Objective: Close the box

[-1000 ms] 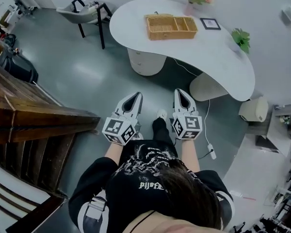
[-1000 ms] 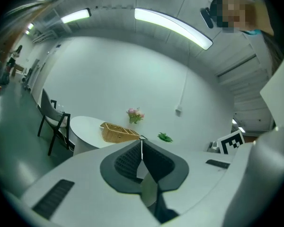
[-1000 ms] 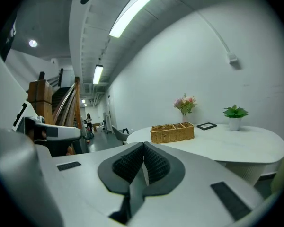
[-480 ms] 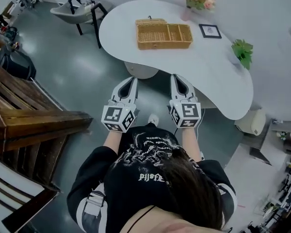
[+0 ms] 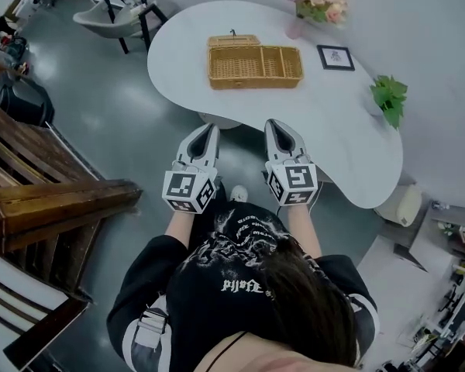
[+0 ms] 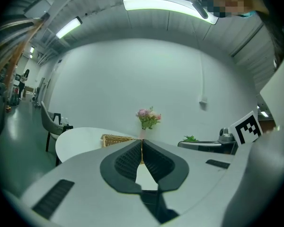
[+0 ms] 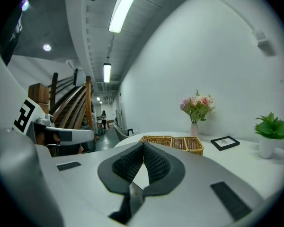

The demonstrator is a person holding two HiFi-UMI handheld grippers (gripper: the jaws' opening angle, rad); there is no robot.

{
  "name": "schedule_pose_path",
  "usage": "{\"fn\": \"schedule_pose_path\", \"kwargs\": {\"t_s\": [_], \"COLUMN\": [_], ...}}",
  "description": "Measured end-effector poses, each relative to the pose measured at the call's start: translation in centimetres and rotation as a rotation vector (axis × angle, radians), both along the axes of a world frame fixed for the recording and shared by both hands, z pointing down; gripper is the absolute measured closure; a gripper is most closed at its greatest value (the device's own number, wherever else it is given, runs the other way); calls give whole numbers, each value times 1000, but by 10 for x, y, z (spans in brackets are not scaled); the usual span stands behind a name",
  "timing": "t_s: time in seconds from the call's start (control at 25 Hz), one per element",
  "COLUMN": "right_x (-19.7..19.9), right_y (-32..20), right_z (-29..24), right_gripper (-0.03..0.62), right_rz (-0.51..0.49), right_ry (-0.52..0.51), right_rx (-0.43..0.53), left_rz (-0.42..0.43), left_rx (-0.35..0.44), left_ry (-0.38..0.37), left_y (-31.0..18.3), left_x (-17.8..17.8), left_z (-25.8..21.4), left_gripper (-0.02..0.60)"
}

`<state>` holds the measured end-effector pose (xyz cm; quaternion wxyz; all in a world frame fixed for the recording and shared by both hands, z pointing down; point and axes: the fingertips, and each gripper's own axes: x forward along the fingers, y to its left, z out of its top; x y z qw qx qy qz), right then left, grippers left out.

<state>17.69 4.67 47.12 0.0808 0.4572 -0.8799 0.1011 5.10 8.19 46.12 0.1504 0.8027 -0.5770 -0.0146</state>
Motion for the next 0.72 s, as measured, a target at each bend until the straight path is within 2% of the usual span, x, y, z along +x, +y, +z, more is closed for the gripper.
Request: {"fn": "schedule_pose_path", "kwargs": {"t_s": [0.2,0.44,0.72], "right_x": [-2,-13,-45], "right_y": [-27,-84,-150], "right_z": [8,6,9], "right_gripper": [569,569,569], "right_rz": [12,61,80], "right_ry": [21,29,66], "right_rx": [-13,-23,-55], "left_rz": [4,16,91], "left_rx": [-9,-22,-22], "left_ry": [-14,-6,40], "left_y": [-31,-96,-168], "left_x": [-10,-31,-55], "left_z": [6,7,9], "left_gripper": [555,555,555]}}
